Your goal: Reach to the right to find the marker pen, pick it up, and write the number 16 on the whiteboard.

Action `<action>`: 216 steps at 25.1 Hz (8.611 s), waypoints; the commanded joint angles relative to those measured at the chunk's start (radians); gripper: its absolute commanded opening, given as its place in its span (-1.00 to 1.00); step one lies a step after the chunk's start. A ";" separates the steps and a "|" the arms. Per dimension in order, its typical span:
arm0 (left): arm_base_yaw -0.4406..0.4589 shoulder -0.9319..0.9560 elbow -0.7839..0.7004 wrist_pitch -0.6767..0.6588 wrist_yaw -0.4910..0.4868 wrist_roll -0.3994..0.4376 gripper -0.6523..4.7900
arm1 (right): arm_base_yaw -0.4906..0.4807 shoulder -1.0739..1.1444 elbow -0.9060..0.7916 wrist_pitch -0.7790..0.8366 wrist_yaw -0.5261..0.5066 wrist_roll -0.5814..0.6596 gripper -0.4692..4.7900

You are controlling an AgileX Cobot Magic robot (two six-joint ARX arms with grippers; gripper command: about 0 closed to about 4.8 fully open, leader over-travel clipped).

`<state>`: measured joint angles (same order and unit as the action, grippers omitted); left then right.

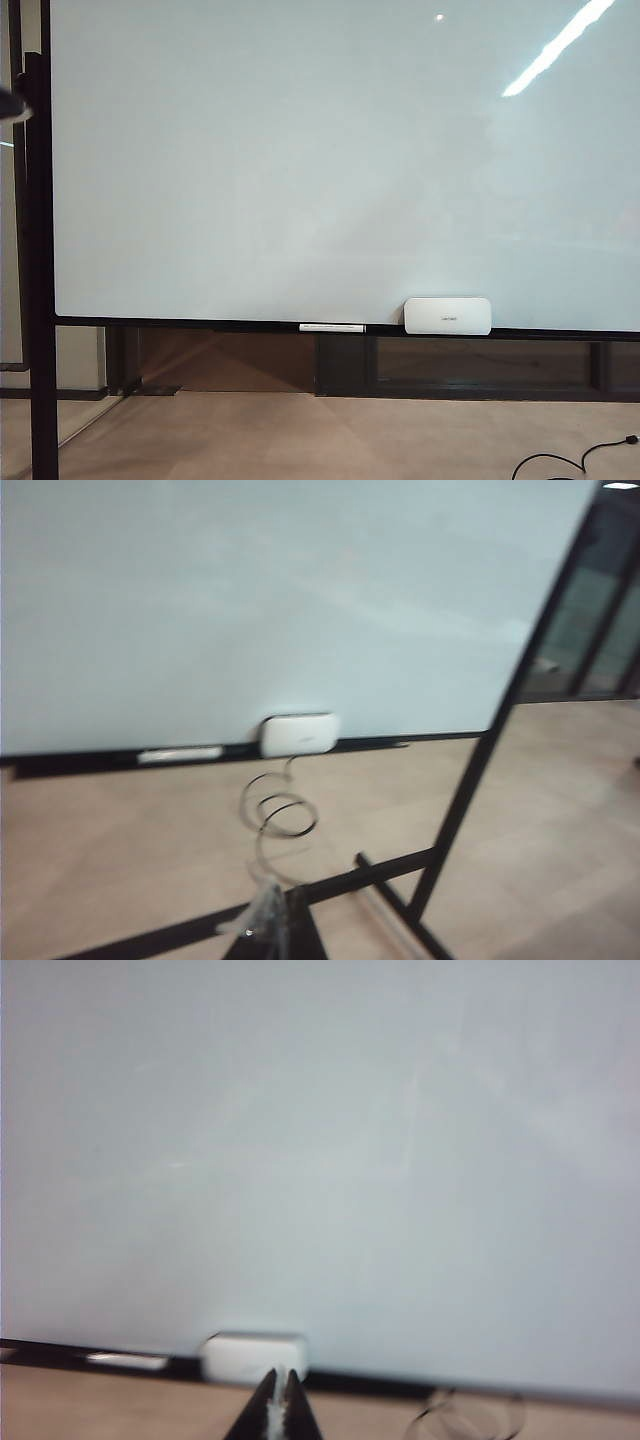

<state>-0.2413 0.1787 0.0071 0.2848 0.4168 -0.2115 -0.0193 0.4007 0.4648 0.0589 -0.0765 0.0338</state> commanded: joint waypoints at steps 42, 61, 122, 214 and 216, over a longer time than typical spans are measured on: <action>-0.101 0.854 0.278 0.416 0.059 0.190 -0.78 | -0.576 0.995 0.266 0.639 -0.083 -0.172 -0.82; -0.102 1.109 0.356 0.616 0.014 0.216 -0.78 | -0.724 1.441 0.441 0.809 -0.266 -0.146 -0.82; -0.115 1.306 0.360 0.748 -0.064 0.238 -0.77 | -0.835 2.158 1.424 0.636 -0.585 -0.084 -0.83; -0.114 1.306 0.365 0.710 -0.109 0.265 -0.77 | -0.758 2.316 1.704 0.693 -0.451 -0.113 0.00; -0.114 1.306 0.366 0.710 -0.109 0.266 -0.77 | -0.758 2.316 1.707 0.690 -0.462 -0.113 0.00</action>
<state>-0.3561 1.4868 0.3698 0.9848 0.3096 0.0521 -0.7784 2.7228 2.1662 0.7403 -0.5274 -0.0795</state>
